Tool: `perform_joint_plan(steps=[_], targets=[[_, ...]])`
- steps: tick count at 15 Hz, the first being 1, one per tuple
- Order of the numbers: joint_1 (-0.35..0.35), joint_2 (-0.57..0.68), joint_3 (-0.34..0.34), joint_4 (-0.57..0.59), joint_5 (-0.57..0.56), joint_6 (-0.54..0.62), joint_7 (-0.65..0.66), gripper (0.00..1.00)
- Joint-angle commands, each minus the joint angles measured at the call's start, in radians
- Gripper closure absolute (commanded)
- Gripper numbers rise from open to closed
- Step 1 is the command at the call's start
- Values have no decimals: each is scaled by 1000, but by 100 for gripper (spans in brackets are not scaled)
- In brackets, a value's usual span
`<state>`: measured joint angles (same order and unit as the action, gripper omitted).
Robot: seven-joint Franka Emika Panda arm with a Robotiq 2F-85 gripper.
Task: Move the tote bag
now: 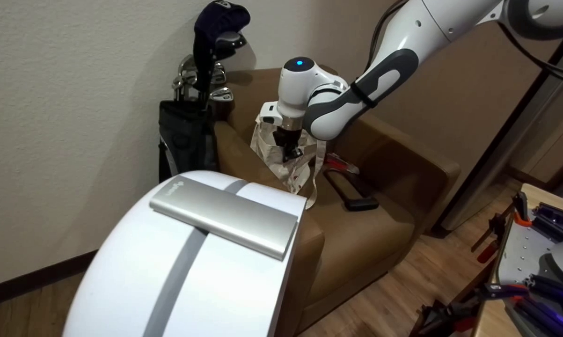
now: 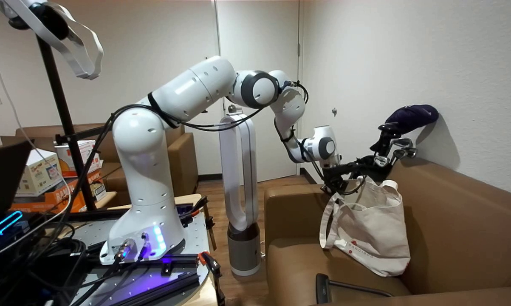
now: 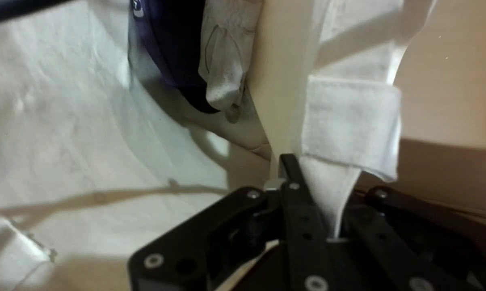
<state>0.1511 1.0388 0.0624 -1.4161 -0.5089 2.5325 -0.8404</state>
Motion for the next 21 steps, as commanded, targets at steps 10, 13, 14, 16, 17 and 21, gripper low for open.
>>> perform_joint_plan(steps=[10,13,14,16,17,21], targets=[[-109,-88,66,-72,25,-165,-736,96],[-144,-129,81,-120,40,-174,-919,96],[-153,-149,86,-142,46,-183,-975,96],[-158,-214,91,-206,56,-213,-1075,95],[-156,-247,93,-243,58,-228,-1117,96],[-145,-335,122,-360,79,-262,-1262,96]])
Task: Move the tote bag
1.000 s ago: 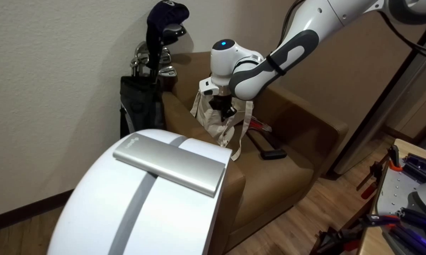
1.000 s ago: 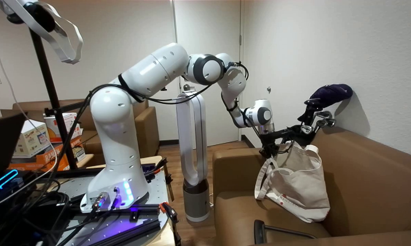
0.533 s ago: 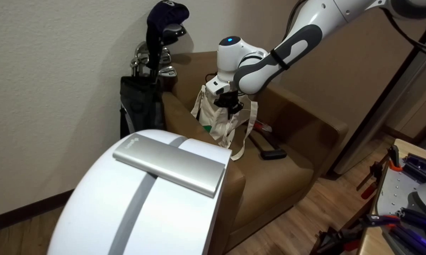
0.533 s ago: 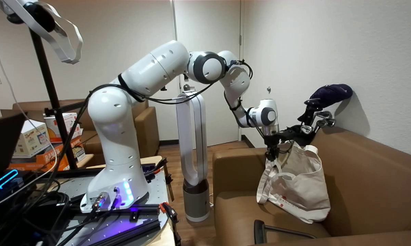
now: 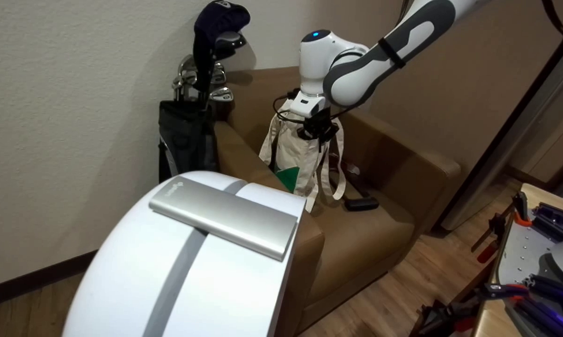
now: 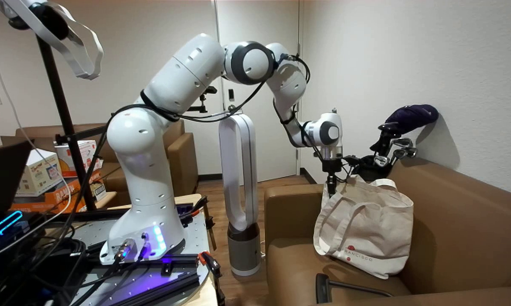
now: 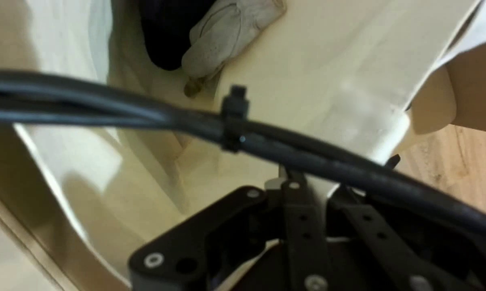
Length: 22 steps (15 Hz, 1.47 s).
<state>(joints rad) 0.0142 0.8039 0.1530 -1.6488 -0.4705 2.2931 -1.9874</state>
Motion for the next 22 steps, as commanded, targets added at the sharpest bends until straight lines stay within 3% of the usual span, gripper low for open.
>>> perform_joint_plan(steps=[1,11,15,19,22], targets=[[-6,-118,41,-159,52,-18,-135,95],[-61,-225,99,-497,250,176,-181,96],[-25,-292,41,-543,166,89,-214,96],[-18,-318,24,-520,108,-14,-359,96],[-28,-314,33,-528,107,16,-479,95]])
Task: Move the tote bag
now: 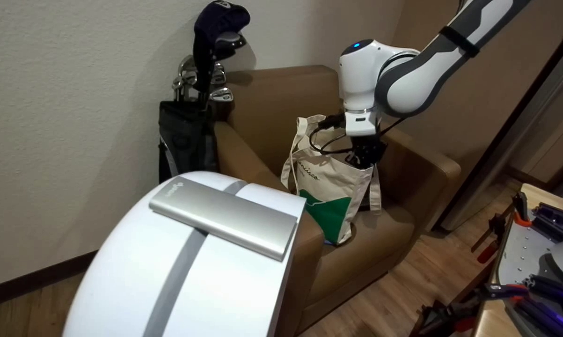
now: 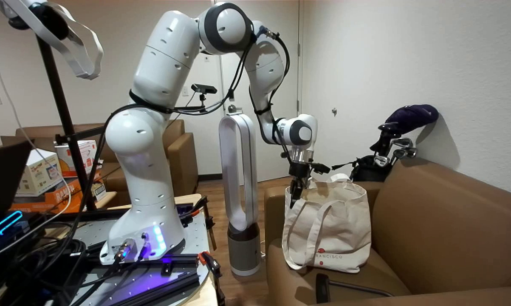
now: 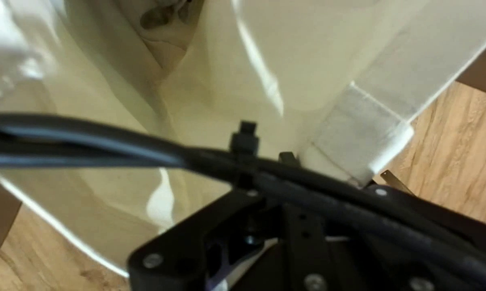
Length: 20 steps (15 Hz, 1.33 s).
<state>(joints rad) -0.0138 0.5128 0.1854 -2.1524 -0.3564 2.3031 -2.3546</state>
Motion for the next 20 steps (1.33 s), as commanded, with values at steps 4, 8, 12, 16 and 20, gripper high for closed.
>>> perform_joint_plan(steps=[4,8,12,16,20], targets=[[-4,-29,0,-61,14,36,-200,96],[10,-24,-19,-77,-2,11,-206,96],[15,-22,-38,-82,-18,-1,-202,96],[22,-9,-49,-45,74,-19,-60,70],[22,-20,-33,-4,173,-9,80,45]])
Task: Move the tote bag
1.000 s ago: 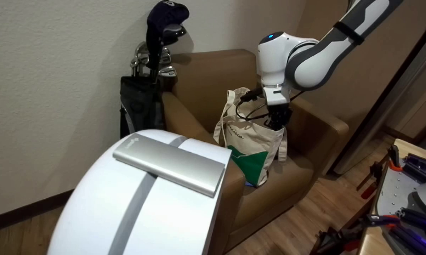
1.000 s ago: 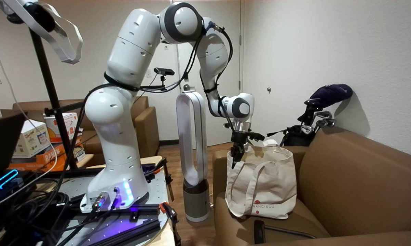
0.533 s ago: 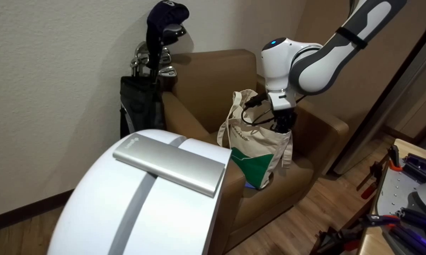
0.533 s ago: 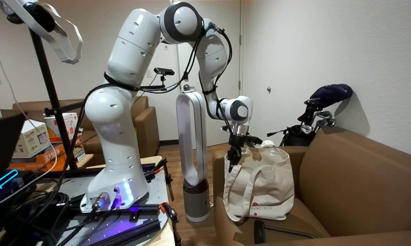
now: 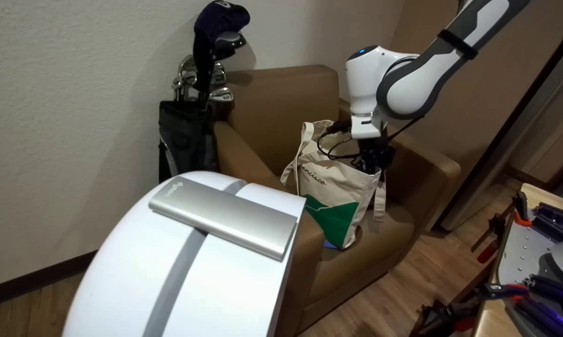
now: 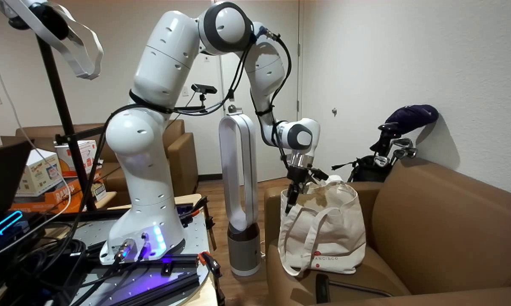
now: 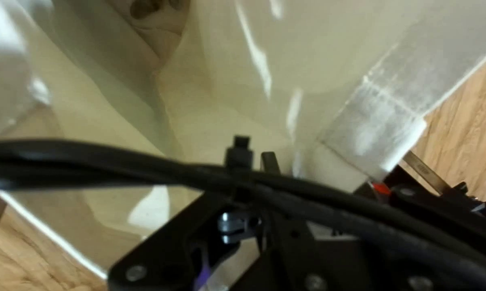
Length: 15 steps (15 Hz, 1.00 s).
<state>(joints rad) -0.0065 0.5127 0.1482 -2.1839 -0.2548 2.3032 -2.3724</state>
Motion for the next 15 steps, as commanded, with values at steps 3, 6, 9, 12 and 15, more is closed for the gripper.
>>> perform_joint_plan(steps=[3,6,9,12,15], targets=[[29,-35,3,59,110,12,226,27],[43,-63,-2,81,116,24,368,8],[39,-100,9,113,162,-1,486,0],[50,-138,4,150,187,-25,630,0],[64,-179,-14,156,160,-10,802,0]])
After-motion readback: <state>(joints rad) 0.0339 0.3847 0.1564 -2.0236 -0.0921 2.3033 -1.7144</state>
